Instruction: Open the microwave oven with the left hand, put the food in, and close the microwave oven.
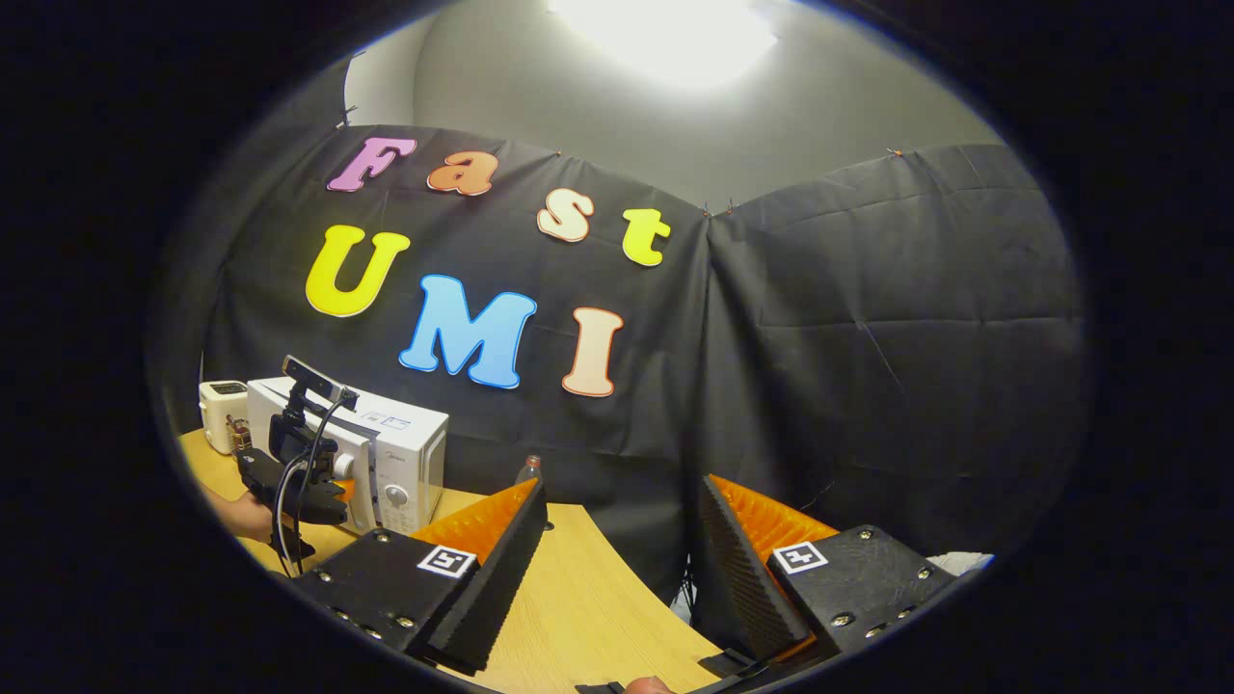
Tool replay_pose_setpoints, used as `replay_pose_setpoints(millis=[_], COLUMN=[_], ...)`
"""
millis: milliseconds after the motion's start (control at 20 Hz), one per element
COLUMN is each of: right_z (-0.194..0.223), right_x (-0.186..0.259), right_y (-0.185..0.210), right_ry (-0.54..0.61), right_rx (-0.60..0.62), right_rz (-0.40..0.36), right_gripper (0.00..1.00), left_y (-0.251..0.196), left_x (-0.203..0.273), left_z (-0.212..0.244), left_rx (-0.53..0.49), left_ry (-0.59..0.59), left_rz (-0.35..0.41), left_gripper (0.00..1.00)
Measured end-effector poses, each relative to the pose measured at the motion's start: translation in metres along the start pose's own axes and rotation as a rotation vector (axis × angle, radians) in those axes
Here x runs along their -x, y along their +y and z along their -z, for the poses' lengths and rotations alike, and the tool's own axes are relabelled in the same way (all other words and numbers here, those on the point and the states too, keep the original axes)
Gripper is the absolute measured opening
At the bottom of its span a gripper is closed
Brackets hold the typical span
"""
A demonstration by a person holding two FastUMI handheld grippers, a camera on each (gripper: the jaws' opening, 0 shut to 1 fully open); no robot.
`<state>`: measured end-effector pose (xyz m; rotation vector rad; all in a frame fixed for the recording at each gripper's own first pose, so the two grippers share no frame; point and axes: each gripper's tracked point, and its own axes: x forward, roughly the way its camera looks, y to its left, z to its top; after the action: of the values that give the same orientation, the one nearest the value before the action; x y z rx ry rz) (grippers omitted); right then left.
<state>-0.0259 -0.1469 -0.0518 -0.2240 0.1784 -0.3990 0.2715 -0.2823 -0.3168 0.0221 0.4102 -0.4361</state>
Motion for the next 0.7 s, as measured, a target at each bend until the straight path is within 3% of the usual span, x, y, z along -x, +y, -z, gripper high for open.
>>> replay_pose_setpoints(millis=[100,200,250,300,350,500,700], right_z=[-0.002,-0.002,-0.002,-0.001,-0.002,0.000,0.007], right_x=[0.003,0.007,0.010,0.013,0.015,0.023,0.031], right_y=[0.004,0.005,0.004,0.003,0.003,0.006,0.022], right_ry=[-0.018,-0.032,-0.037,-0.044,-0.050,-0.066,-0.086], right_rx=[-0.014,-0.018,-0.021,-0.027,-0.034,-0.064,-0.080], right_rz=[-0.039,-0.078,-0.096,-0.113,-0.131,-0.196,-0.289], right_gripper=[0.96,0.96,0.96,0.96,0.96,0.96,0.96], left_y=[0.004,0.010,0.013,0.016,0.021,0.035,0.064], left_x=[0.014,0.031,0.040,0.049,0.059,0.087,0.129], left_z=[0.003,0.008,0.010,0.011,0.015,0.024,0.036], left_rx=[0.002,0.008,0.008,0.010,0.013,0.023,0.012], left_ry=[0.007,0.008,0.009,0.011,0.015,0.021,0.038], left_rz=[-0.018,-0.046,-0.061,-0.076,-0.094,-0.151,-0.227], left_gripper=[0.17,0.08,0.12,0.08,0.12,0.08,0.13])
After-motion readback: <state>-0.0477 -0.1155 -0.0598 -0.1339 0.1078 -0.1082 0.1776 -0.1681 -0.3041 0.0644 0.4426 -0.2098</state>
